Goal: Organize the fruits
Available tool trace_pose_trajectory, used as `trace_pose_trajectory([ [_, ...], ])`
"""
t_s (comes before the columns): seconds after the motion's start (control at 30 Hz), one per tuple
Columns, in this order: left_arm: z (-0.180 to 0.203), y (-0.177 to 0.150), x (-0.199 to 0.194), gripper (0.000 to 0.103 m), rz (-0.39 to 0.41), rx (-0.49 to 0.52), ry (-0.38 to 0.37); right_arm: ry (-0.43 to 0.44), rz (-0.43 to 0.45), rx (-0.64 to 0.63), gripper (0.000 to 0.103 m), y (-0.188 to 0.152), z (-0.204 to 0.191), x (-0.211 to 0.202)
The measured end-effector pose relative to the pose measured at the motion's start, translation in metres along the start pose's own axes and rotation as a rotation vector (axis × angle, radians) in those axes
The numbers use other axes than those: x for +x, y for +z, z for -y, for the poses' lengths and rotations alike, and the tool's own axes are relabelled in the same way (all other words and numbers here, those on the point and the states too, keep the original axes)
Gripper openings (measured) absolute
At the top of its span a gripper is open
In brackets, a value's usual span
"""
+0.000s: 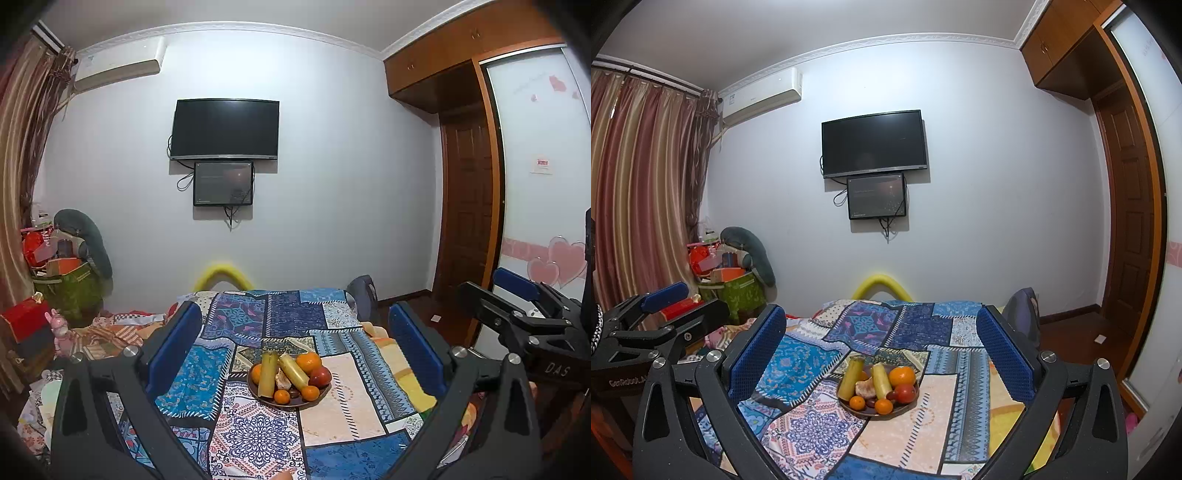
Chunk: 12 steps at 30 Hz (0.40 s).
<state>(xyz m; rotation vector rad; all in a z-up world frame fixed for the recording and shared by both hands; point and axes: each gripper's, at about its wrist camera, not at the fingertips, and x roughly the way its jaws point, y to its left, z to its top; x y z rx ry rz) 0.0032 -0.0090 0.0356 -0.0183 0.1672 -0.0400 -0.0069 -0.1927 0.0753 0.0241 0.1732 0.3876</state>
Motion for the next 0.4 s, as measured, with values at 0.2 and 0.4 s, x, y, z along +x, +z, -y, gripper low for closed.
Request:
trace_pose_trajectory([
  [0.2,0.0003,-0.0013,0.0010,0.103,-0.004,0.000,-0.008,0.000,0.000,0.000,0.103,-0.0002,0.0000,0.0007],
  [0.4,0.0014,-0.0029,0.0018,0.103,-0.005,0.004,-0.012,0.003,-0.005,-0.004,0.103,0.0010,0.0001,0.0025],
])
